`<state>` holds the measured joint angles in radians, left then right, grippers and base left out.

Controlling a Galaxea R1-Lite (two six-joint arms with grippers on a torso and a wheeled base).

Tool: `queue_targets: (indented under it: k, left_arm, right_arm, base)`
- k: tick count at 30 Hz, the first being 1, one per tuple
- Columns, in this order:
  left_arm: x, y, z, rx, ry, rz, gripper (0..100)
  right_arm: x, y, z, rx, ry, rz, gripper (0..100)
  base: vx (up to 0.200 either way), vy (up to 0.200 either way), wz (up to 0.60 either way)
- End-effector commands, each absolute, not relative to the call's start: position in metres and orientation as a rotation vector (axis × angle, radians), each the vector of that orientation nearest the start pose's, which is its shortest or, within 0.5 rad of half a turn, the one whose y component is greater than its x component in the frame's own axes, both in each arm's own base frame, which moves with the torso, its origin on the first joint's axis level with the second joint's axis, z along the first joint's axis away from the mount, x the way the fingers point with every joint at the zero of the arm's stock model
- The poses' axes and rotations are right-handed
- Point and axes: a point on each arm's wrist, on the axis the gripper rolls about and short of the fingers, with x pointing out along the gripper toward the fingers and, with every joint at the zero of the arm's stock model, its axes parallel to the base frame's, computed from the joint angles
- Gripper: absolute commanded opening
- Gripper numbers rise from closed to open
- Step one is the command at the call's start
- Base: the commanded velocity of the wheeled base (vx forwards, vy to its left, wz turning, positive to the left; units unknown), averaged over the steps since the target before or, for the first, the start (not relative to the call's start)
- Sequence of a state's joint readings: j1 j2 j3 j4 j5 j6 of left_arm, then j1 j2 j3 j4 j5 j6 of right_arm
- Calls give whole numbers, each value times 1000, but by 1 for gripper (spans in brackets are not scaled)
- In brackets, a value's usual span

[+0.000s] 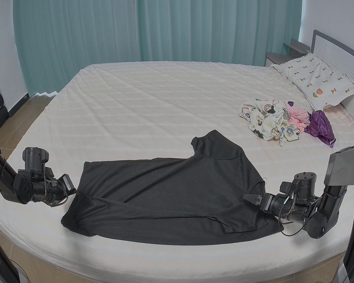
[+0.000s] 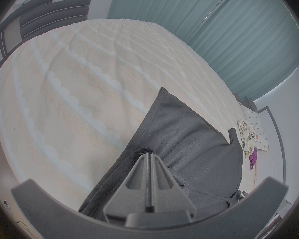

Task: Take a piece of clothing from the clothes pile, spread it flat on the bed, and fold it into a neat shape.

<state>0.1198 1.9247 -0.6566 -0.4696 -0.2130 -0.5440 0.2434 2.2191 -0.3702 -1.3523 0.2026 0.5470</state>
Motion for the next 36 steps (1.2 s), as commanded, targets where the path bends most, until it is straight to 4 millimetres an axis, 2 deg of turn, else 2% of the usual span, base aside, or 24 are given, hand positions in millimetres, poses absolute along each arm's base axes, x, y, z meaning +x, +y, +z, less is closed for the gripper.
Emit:
queue_targets:
  k: [1, 2, 3, 7, 11, 25, 26, 36]
  left_arm:
    - [300, 31, 65, -646, 790, 122, 0]
    - [300, 31, 65, -646, 788, 120, 0]
    - [302, 31, 66, -652, 787, 98, 100]
    - [307, 29, 72, -661, 787, -42, 100]
    - [312, 27, 69, -586, 789, -104, 100]
    - [320, 24, 47, -532, 872, -122, 100]
    - [321, 25, 46, -532, 873, -122, 0]
    - [317, 35, 42, -526, 880, -50, 0]
  right_arm:
    - [286, 76, -1, 519, 619, 286, 100]
    - [286, 76, -1, 519, 619, 286, 100]
    - [286, 76, -1, 522, 616, 286, 100]
    - [285, 77, -2, 515, 620, 286, 100]
    - [284, 78, -1, 512, 621, 289, 100]
    - [282, 78, -3, 513, 597, 299, 100]
    - [283, 77, -4, 513, 600, 296, 100]
    - [283, 77, -5, 512, 599, 295, 100]
  base:
    - [0, 0, 0]
    - [0, 0, 0]
    - [0, 0, 0]
    - [0, 0, 0]
    - [0, 0, 0]
    - [0, 0, 0]
    - [0, 0, 0]
    - [0, 0, 0]
